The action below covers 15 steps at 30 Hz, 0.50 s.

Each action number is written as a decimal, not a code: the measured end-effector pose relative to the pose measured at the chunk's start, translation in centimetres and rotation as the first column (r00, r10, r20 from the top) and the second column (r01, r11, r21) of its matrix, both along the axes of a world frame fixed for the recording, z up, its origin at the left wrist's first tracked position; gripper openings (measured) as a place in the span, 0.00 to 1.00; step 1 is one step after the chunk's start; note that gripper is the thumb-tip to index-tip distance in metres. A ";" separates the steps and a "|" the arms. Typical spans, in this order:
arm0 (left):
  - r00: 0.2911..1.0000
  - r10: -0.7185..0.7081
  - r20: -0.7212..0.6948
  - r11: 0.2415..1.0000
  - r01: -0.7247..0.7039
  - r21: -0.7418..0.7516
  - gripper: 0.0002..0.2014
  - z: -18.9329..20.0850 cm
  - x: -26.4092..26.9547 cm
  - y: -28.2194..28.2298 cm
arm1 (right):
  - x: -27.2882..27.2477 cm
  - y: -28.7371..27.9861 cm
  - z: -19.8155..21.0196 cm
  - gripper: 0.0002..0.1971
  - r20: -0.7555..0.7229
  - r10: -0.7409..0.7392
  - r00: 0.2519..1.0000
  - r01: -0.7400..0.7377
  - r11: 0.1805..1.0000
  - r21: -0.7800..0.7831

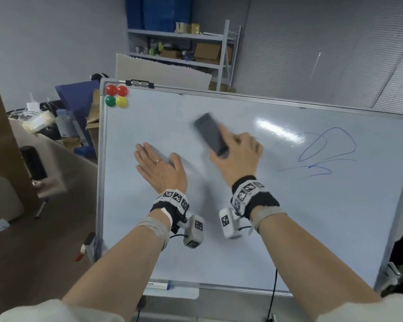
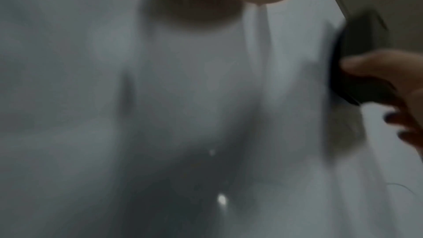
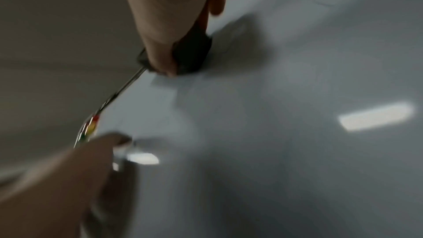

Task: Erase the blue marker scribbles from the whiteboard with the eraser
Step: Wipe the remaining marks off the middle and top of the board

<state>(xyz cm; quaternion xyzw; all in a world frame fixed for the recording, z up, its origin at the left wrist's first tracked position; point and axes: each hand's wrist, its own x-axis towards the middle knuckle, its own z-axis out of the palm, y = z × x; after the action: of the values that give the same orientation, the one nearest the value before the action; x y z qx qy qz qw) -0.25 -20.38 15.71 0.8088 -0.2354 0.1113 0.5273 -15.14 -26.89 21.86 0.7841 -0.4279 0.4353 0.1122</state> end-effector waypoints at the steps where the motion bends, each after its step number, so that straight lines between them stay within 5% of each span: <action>1: 1.000 -0.005 -0.003 1.000 0.005 -0.005 0.39 0.0 -0.1 -0.1 | 0.1 0.0 -0.4 0.36 -0.096 0.038 0.995 -0.044 0.998 -0.052; 2: 1.000 -0.007 -0.003 1.000 0.007 -0.010 0.39 0.0 -0.1 -0.1 | -0.5 -0.4 -0.4 0.36 -0.101 0.029 0.994 -0.037 0.996 -0.076; 4: 1.000 -0.008 -0.004 1.000 0.008 -0.013 0.39 -0.2 -0.2 -0.1 | -2.8 -1.8 -0.3 0.36 0.123 -0.087 0.989 0.089 0.996 -0.009; 7: 1.000 -0.011 -0.003 1.000 0.011 -0.007 0.39 -0.6 -0.3 0.0 | -6.2 -3.9 -0.6 0.37 0.369 -0.294 0.882 0.241 0.953 0.185; 10: 0.999 -0.031 0.009 1.000 0.031 0.004 0.39 -0.9 -1.0 -0.3 | -5.7 -3.0 -1.9 0.38 0.246 -0.163 0.956 0.145 0.985 0.090; 13: 0.999 -0.024 0.044 1.000 0.023 0.019 0.39 -1.1 -2.3 -1.0 | -4.2 -0.9 -4.4 0.36 -0.114 0.089 0.989 -0.097 0.993 -0.070; 15: 0.997 -0.027 0.073 1.000 0.026 0.014 0.39 -1.1 -3.1 -1.7 | -4.8 -1.3 -4.5 0.35 -0.103 0.061 0.993 -0.071 0.993 -0.096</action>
<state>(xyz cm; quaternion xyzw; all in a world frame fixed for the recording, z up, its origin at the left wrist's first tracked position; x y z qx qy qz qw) -3.38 -22.03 14.63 0.8044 -0.2661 0.1321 0.5144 -19.98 -28.23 17.35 0.8120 -0.3736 0.4198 0.1577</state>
